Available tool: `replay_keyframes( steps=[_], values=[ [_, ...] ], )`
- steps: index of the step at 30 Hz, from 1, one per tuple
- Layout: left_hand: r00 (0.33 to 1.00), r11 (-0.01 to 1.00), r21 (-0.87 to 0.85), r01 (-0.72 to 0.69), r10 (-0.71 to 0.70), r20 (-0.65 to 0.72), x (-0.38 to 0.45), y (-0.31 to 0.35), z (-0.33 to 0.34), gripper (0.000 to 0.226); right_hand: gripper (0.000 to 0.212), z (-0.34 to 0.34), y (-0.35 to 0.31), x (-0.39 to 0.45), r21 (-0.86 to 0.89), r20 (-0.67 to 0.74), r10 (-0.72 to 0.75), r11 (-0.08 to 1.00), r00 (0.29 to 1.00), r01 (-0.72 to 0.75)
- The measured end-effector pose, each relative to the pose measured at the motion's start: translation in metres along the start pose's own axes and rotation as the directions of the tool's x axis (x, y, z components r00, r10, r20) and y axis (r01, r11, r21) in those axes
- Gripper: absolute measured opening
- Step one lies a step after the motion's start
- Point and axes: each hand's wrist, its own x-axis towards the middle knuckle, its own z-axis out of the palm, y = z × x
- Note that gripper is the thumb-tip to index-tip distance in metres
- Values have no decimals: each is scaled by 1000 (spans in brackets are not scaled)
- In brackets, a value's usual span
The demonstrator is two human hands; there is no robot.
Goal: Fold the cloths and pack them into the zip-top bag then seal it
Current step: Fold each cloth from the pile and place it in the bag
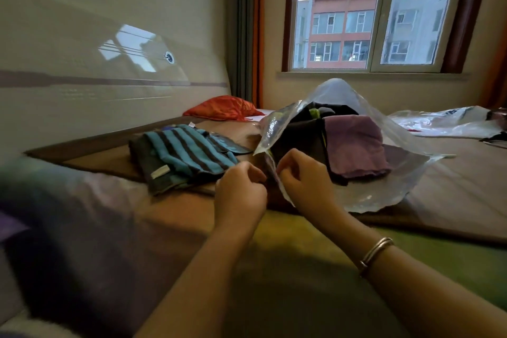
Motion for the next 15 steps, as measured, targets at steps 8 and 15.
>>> replay_keyframes(
  steps=[8, 15],
  values=[
    [926, 942, -39, 333, -335, -173, 17, -75, -50, 23, 25, 82, -43, -7, 71, 303, 24, 996, 953, -47],
    [865, 876, -214, 433, -470, -176, 55, -124, -90, 41, 55, 159, -30, 33, -159, 294, -132, 970, 947, 184]
  ],
)
